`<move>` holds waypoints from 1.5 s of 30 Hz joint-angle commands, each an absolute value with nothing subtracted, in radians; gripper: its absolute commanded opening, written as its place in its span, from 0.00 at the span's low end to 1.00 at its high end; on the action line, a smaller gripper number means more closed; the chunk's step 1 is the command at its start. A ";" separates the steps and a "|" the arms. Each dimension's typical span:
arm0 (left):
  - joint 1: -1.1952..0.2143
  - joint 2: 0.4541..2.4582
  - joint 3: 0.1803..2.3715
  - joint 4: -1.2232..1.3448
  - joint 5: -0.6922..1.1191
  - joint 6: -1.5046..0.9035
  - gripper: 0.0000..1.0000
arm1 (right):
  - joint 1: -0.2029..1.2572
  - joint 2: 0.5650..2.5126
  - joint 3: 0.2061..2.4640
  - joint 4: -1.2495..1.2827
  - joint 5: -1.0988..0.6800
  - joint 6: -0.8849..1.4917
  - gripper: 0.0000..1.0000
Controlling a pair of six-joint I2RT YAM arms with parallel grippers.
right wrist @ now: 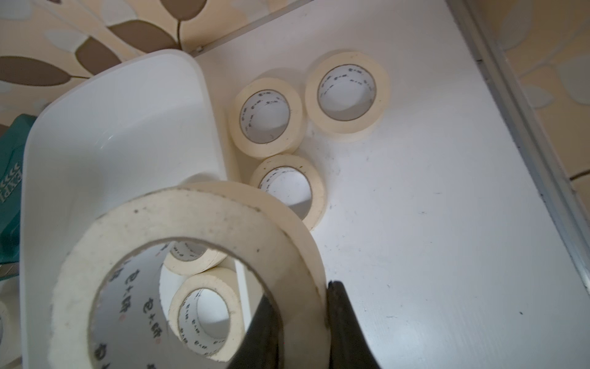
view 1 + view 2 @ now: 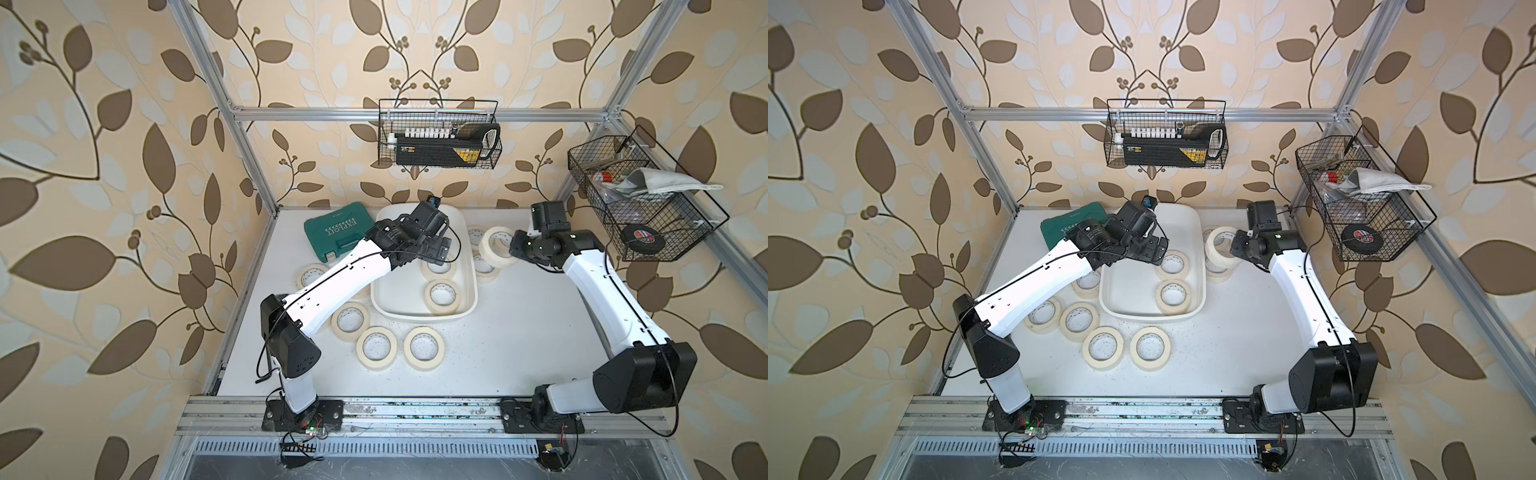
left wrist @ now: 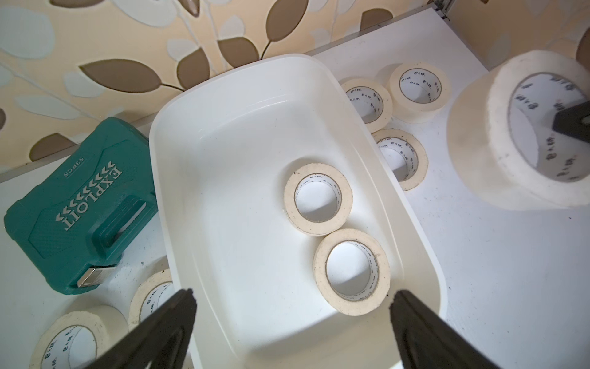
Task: Take out the art tape in the storage box
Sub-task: Pick up the art tape from the storage box, then place the art tape at the center of the board.
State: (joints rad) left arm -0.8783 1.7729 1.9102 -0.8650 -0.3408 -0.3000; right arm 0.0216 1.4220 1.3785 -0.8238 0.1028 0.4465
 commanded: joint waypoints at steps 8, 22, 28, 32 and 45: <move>-0.882 1.769 1.915 -0.871 -0.358 -0.319 0.99 | -0.171 1.461 1.207 -0.688 0.060 0.408 0.00; -0.878 1.806 1.882 -0.863 -0.345 -0.315 0.96 | -0.250 1.721 1.239 -0.578 0.071 0.419 0.00; -0.877 1.801 1.845 -0.837 -0.333 -0.323 0.96 | -0.252 1.780 1.256 -0.563 0.088 0.409 0.00; -0.876 1.807 1.851 -0.849 -0.338 -0.324 0.96 | -0.252 1.821 1.268 -0.551 0.074 0.411 0.00; -0.868 1.809 1.822 -0.843 -0.329 -0.342 0.96 | -0.252 1.879 1.303 -0.566 0.048 0.411 0.23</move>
State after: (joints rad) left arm -0.8761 1.8122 1.8416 -0.8627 -0.3347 -0.3218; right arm -0.2455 1.8603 1.2568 -0.5648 0.0700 0.4168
